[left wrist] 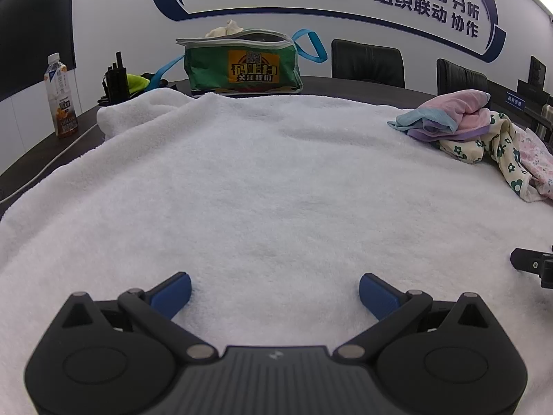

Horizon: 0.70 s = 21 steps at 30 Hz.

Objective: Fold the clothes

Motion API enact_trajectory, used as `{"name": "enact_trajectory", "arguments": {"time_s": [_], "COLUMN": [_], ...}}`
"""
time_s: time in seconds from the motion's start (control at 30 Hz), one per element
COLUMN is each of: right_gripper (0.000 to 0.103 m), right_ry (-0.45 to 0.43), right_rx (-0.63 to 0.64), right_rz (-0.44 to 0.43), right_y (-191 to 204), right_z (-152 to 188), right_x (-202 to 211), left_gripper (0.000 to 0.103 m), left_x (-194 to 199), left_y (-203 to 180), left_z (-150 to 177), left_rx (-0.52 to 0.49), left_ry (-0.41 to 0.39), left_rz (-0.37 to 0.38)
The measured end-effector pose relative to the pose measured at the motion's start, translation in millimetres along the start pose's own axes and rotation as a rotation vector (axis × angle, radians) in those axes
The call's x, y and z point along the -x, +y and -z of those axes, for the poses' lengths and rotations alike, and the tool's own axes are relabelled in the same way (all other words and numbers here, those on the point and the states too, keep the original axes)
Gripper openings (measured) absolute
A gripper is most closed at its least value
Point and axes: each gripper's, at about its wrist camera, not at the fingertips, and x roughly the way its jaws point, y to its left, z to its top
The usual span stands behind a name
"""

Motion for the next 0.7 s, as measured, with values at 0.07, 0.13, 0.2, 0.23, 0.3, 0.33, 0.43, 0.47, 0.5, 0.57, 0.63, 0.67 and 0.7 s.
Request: {"name": "enact_trajectory", "arguments": {"time_s": [0.07, 0.13, 0.2, 0.23, 0.3, 0.33, 0.43, 0.47, 0.5, 0.57, 0.63, 0.67, 0.7], "right_gripper": [0.102, 0.102, 0.102, 0.102, 0.102, 0.102, 0.102, 0.102, 0.102, 0.102, 0.102, 0.102, 0.102], "right_ry": [0.000, 0.000, 0.000, 0.000, 0.000, 0.000, 0.000, 0.000, 0.000, 0.000, 0.000, 0.000, 0.000], "right_rx": [0.001, 0.002, 0.003, 0.003, 0.004, 0.004, 0.004, 0.004, 0.004, 0.004, 0.004, 0.004, 0.004], "right_rz": [0.001, 0.001, 0.002, 0.002, 0.003, 0.004, 0.004, 0.004, 0.004, 0.003, 0.003, 0.003, 0.003], "right_y": [0.0, 0.0, 0.0, 0.0, 0.1, 0.1, 0.1, 0.1, 0.1, 0.0, 0.0, -0.1, 0.0], "right_z": [0.0, -0.1, -0.1, -0.2, -0.2, -0.3, -0.3, -0.3, -0.3, -0.2, -0.2, -0.2, -0.1], "right_x": [0.0, 0.0, 0.0, 0.1, 0.1, 0.1, 0.0, 0.0, 0.0, 0.0, 0.0, 0.0, 0.0], "left_gripper": [0.103, 0.103, 0.103, 0.103, 0.103, 0.103, 0.103, 0.103, 0.103, 0.103, 0.103, 0.103, 0.103], "left_x": [-0.5, -0.9, -1.3, 0.3, 1.6, 1.1, 0.7, 0.8, 0.5, 0.5, 0.6, 0.6, 0.6], "left_y": [0.6, 1.1, 1.5, -2.0, -4.1, -2.2, 0.3, 0.4, 0.2, 0.1, -0.1, -0.2, -0.2], "left_z": [-0.4, -0.8, -1.1, 0.6, 0.8, 0.1, -0.6, -0.6, -0.3, -0.3, -0.3, -0.3, -0.3], "left_rx": [-0.005, -0.010, -0.015, -0.020, -0.013, -0.008, -0.002, -0.002, -0.002, -0.002, -0.002, -0.002, -0.002], "left_ry": [0.002, 0.004, 0.005, -0.004, -0.006, -0.004, -0.001, -0.002, -0.001, -0.001, -0.001, -0.001, -0.001], "left_rz": [-0.002, -0.003, -0.005, -0.011, -0.011, -0.007, -0.001, 0.000, -0.001, -0.001, -0.001, -0.001, -0.001]}}
